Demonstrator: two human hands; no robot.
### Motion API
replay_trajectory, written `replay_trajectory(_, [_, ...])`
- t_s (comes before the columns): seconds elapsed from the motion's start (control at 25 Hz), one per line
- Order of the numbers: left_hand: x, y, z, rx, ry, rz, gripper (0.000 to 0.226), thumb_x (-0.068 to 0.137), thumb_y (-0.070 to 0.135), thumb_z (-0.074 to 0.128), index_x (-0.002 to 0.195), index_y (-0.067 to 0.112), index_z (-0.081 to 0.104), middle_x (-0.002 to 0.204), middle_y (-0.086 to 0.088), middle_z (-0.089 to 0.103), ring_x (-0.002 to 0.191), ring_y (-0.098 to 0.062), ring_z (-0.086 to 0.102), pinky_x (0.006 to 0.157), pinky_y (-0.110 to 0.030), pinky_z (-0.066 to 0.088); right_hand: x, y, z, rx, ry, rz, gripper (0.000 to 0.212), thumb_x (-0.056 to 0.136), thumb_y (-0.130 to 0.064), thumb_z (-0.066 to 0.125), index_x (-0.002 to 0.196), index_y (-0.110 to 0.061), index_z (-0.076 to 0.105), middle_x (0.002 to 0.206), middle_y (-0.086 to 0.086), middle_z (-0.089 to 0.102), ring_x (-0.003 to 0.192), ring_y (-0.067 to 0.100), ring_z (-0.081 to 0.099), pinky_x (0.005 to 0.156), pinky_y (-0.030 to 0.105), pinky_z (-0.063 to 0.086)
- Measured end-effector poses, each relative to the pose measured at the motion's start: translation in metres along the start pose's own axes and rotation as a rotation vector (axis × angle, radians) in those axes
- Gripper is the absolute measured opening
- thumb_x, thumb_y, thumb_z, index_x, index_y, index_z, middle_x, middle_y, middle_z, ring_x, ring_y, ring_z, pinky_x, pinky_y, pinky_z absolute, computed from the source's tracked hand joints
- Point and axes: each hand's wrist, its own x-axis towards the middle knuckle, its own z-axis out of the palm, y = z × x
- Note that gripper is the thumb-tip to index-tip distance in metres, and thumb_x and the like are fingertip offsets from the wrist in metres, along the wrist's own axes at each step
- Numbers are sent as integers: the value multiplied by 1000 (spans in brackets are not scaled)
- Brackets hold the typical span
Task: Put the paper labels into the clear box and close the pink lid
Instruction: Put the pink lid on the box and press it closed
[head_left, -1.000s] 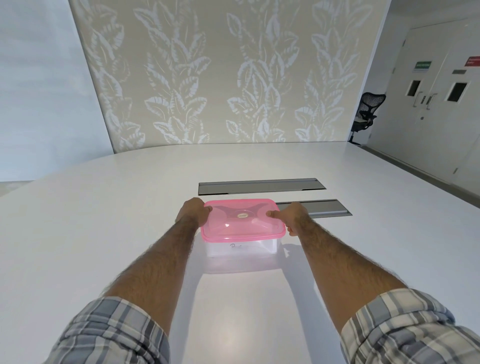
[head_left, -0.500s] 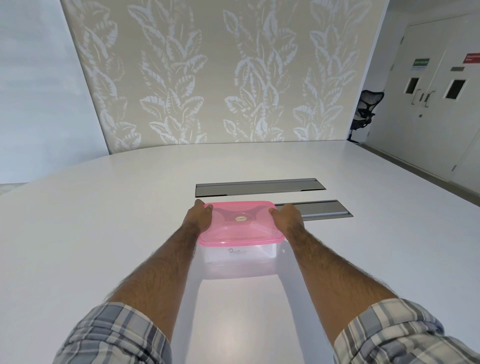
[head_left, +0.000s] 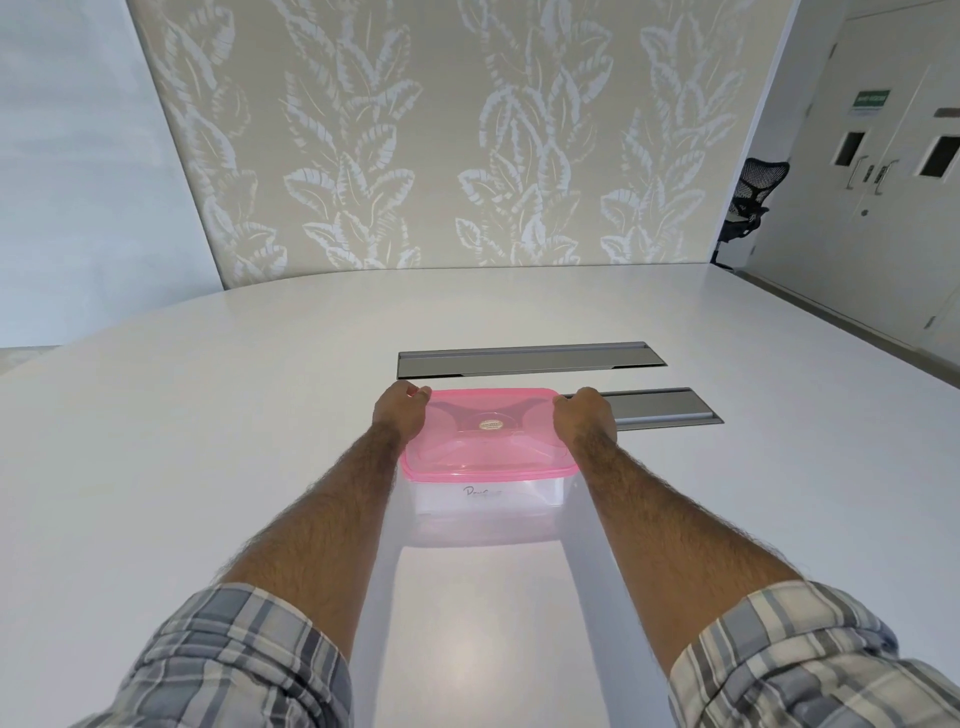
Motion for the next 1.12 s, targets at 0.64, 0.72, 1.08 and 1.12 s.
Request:
replay_trajectory(0.64, [15,5,5,317,11,89,35,107,30,36,117,-1,49,121,-29,61,112,-43,57,83,-41,42,6,6,12,-49,-2,-83,34,103,-33,41,121,-7,55,119,12,66,107,31,63,83,38,48])
replay_trajectory(0.72, [17,5,5,277,5,71,35,107,29,39,116,-3,51,120,-28,62,111,-42,57,79,-38,38,7,6,13,-44,-2,-84,35,103,-33,41,121,-7,55,119,12,66,107,31,63,84,39,49])
replay_trajectory(1.08, [14,1,5,177,44,42,19,103,26,45,97,9,51,111,-19,64,92,-31,52,76,-35,40,9,4,14,-70,5,-95,35,102,-34,43,121,-6,55,119,12,66,109,32,63,85,40,49])
replay_trajectory(1.12, [12,3,5,203,59,45,19,103,26,45,97,9,52,110,-17,64,92,-31,53,76,-36,41,9,4,14,-73,5,-95,35,102,-34,43,121,-6,55,119,12,66,108,32,63,85,40,49])
